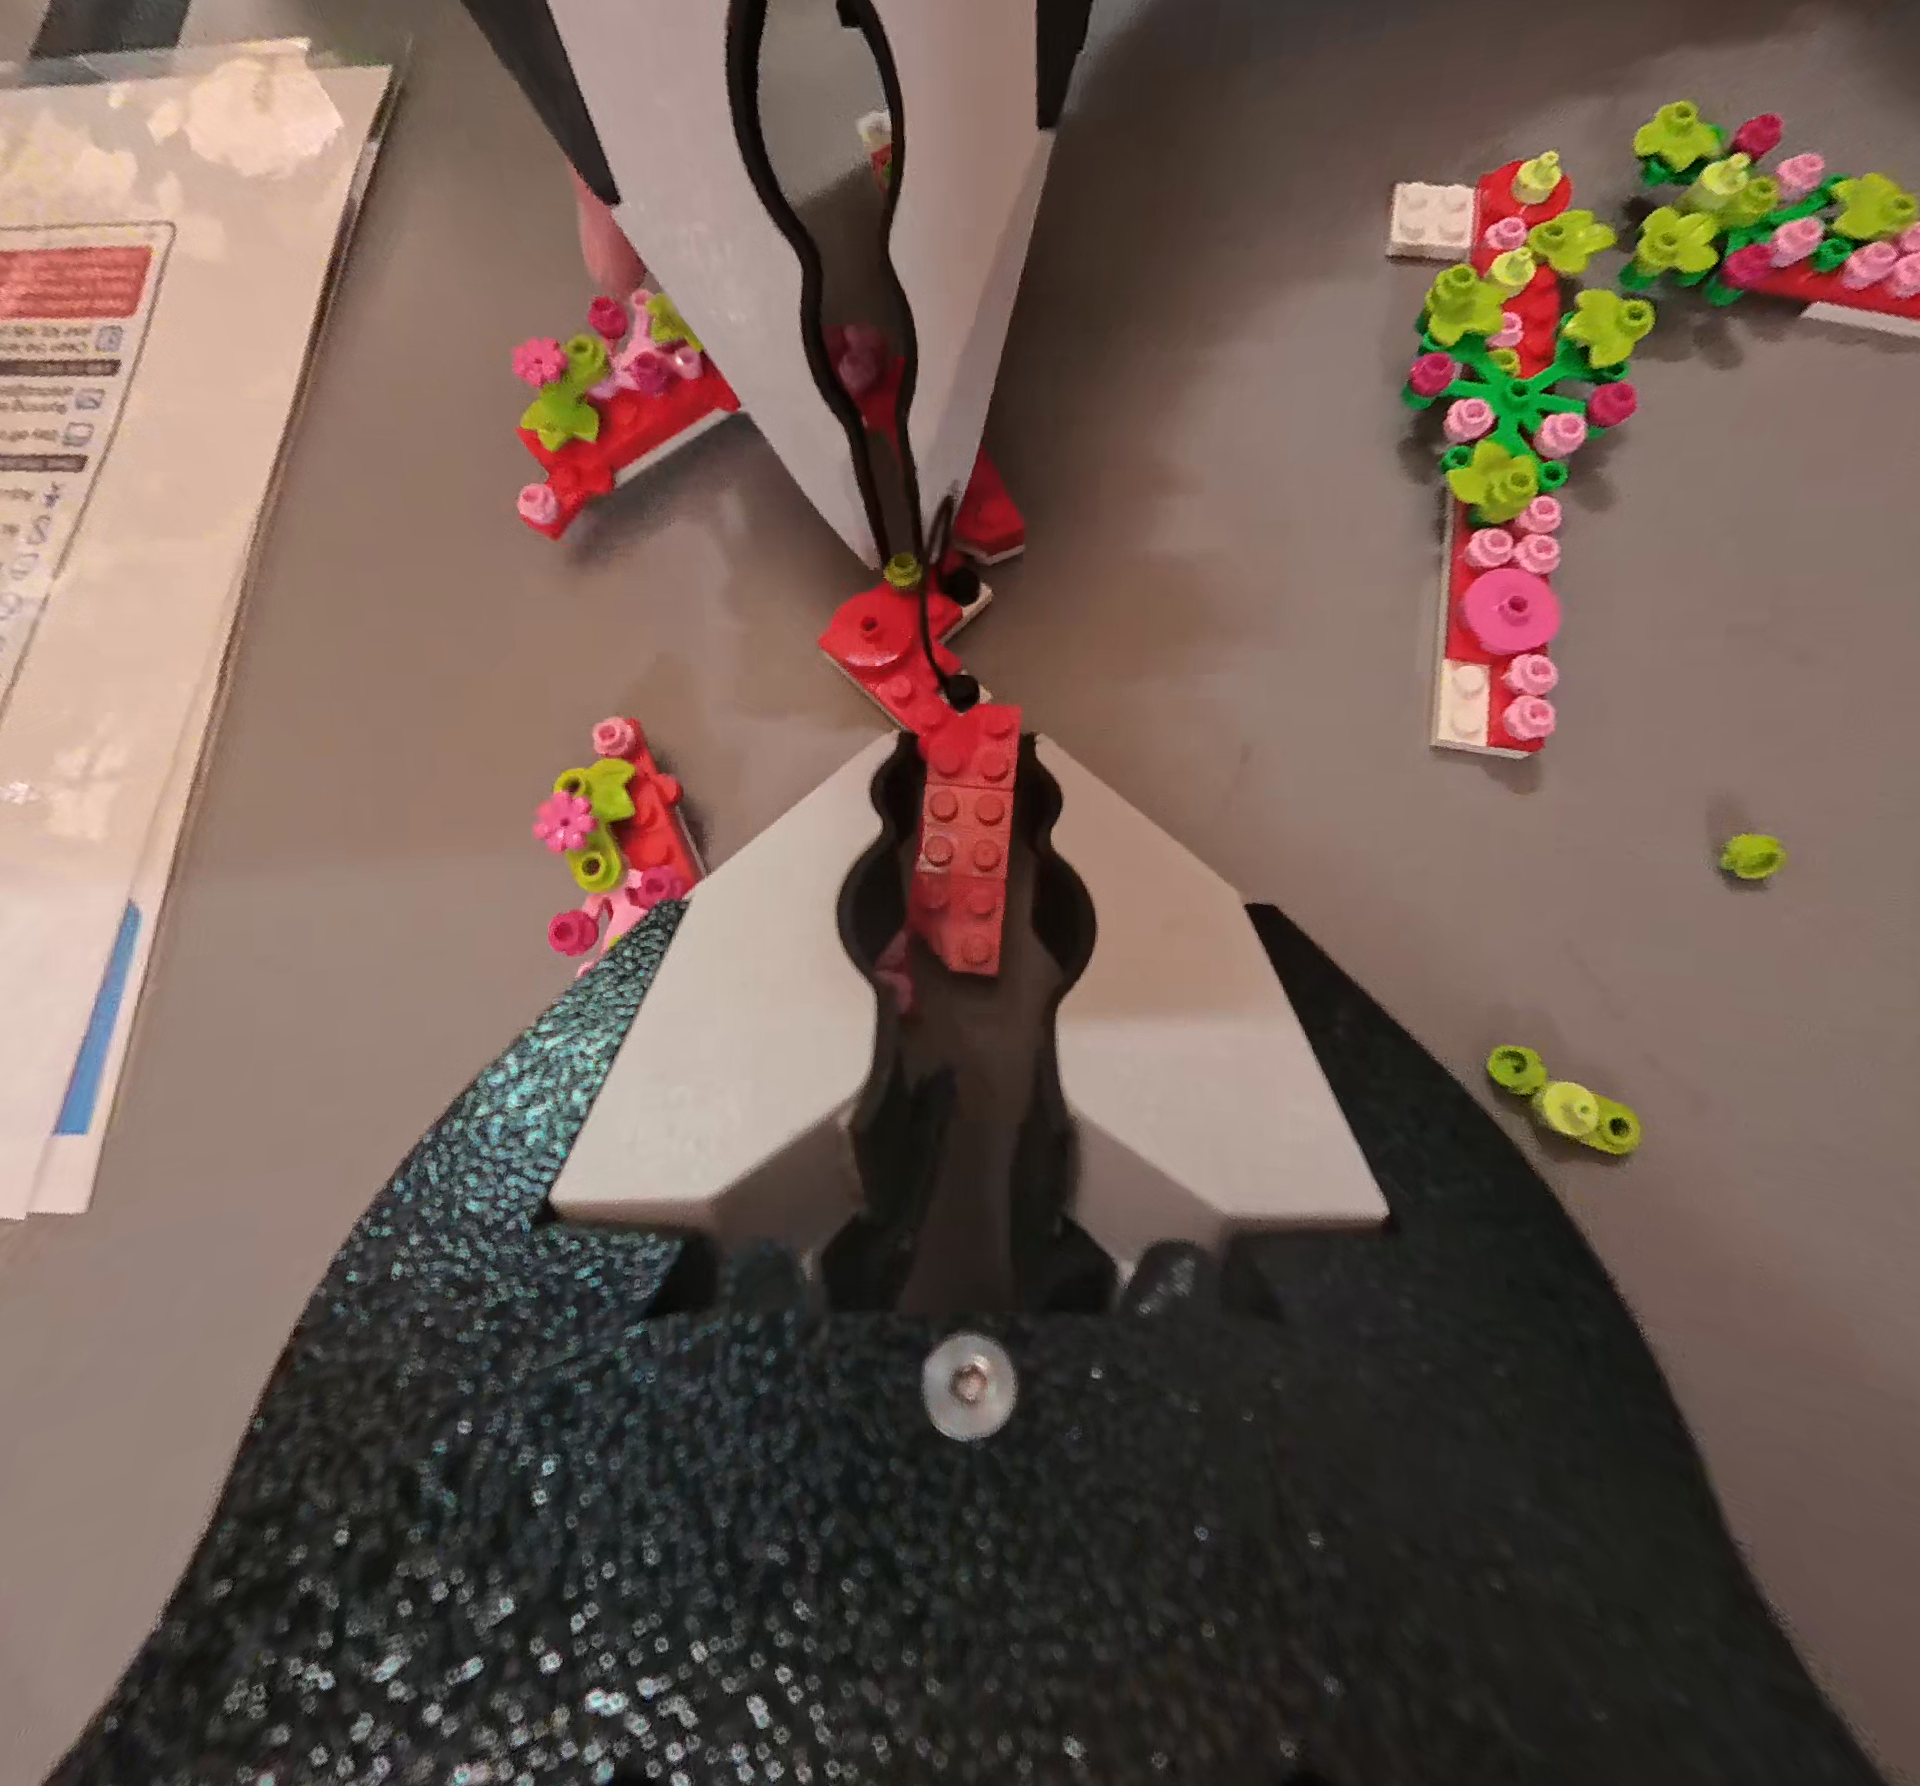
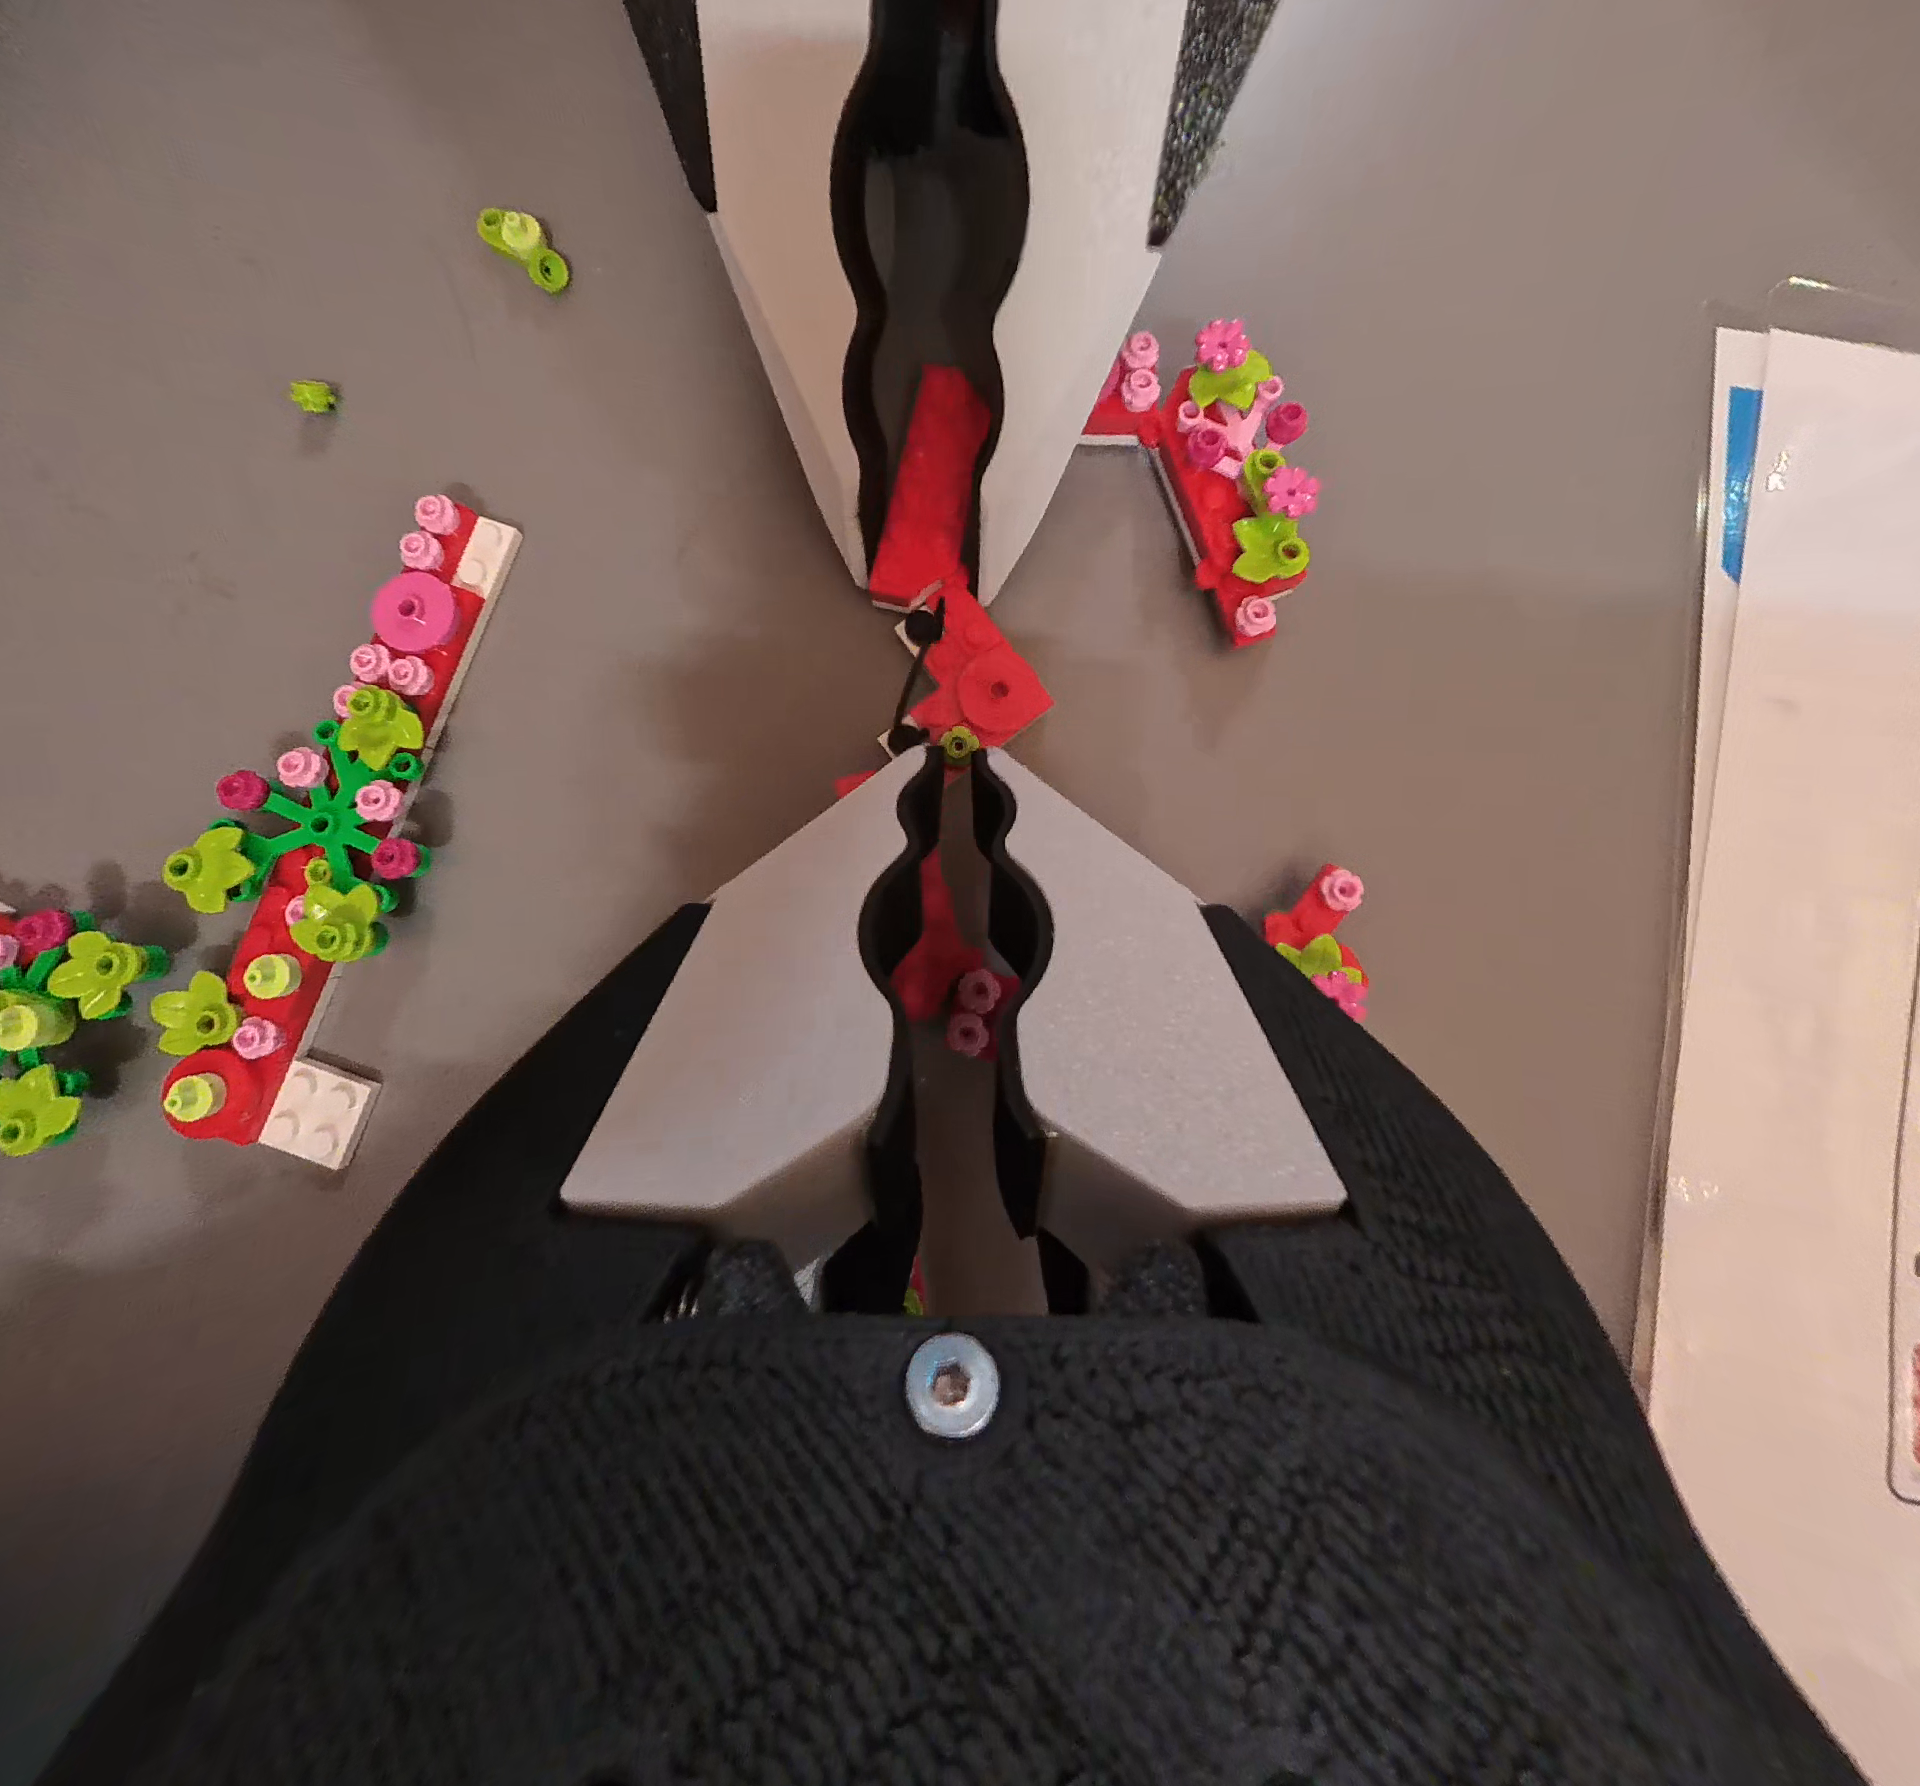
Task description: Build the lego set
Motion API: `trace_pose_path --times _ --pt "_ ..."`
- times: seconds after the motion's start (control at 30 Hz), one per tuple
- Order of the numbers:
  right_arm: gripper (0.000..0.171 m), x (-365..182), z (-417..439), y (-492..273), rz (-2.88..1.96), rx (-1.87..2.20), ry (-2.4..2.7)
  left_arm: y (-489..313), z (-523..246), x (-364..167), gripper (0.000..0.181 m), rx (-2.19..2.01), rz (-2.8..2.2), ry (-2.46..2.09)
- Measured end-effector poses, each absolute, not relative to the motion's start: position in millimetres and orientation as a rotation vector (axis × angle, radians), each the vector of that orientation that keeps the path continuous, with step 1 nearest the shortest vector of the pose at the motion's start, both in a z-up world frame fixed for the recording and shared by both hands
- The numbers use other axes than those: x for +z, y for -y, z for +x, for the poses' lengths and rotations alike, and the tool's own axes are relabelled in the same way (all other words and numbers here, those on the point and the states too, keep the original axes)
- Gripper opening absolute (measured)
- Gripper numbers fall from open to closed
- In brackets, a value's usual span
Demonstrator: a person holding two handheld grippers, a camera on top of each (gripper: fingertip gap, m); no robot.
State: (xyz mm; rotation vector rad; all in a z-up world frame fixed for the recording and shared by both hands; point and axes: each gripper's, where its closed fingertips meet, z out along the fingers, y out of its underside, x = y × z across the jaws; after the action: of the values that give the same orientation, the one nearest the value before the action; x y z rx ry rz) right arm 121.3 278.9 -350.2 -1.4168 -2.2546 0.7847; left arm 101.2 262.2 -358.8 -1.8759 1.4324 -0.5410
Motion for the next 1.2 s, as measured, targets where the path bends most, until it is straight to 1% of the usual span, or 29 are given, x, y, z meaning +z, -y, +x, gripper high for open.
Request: trace_pose_path --times 0.03,1.2 --pt "0.004 -349.7 121.1 -278.9 -1.416 0.792 2.25 -262.7 101.1 -358.6 0.017 -0.528 -1.864 -1.436" --pt "0.006 -348.8 119.4 -279.4 -1.406 0.771 2.245 -262.6 101.7 -358.8 0.017 -0.539 -1.847 -1.429"
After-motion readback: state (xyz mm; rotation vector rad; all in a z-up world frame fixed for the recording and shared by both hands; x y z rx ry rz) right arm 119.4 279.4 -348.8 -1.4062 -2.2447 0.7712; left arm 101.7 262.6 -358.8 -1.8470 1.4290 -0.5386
